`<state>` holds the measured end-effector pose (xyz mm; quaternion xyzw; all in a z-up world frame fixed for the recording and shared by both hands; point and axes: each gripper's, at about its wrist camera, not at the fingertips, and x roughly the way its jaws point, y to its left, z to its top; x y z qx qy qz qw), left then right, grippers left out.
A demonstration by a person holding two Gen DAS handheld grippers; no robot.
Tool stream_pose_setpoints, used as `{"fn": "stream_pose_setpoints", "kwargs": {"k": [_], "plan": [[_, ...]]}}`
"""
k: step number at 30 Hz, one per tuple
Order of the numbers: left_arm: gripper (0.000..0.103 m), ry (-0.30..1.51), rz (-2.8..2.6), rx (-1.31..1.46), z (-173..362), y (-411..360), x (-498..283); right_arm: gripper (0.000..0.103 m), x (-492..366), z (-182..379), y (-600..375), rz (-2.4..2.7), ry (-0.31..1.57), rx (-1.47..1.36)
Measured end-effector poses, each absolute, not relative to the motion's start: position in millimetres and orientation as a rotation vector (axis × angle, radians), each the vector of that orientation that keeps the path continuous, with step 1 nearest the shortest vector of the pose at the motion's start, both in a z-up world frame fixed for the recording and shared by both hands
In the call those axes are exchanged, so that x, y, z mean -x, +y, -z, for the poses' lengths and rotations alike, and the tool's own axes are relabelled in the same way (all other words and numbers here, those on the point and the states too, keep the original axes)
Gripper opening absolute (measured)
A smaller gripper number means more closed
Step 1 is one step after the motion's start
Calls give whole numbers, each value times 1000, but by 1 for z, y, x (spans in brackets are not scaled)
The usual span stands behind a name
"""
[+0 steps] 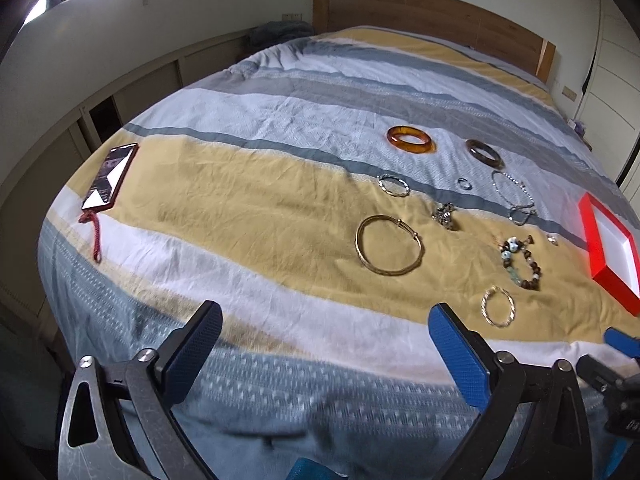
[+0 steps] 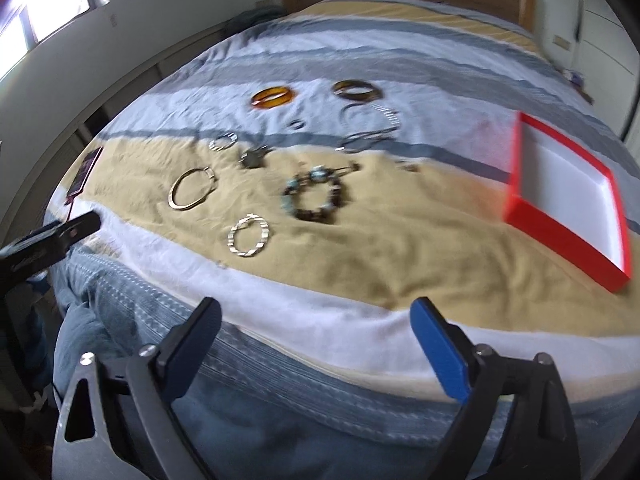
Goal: Organize jewelry
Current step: 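Move both tools toward the jewelry laid out on the duvet, then grasp the thin silver bangle with the left tool while the right tool grasps the twisted silver hoop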
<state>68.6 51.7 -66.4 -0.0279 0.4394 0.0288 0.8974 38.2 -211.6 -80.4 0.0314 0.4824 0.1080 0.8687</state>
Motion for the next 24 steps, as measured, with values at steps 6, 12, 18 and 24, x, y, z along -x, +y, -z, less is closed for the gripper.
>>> {"fn": "stream_pose_setpoints", "kwargs": {"k": [6, 12, 18, 24], "plan": [[81, 974, -20, 79, 86, 57, -111, 48, -71, 103, -192, -292, 1088, -103], [73, 1015, 0, 91, 105, 55, -145, 35, -99, 117, -176, -345, 1124, -116], [61, 1074, 15, 104, 129, 53, -175, 20, -122, 129, -166, -359, 1146, -104], [60, 1116, 11, 108, 153, 52, -189, 10, -133, 147, -165, -362, 1172, -94]]}}
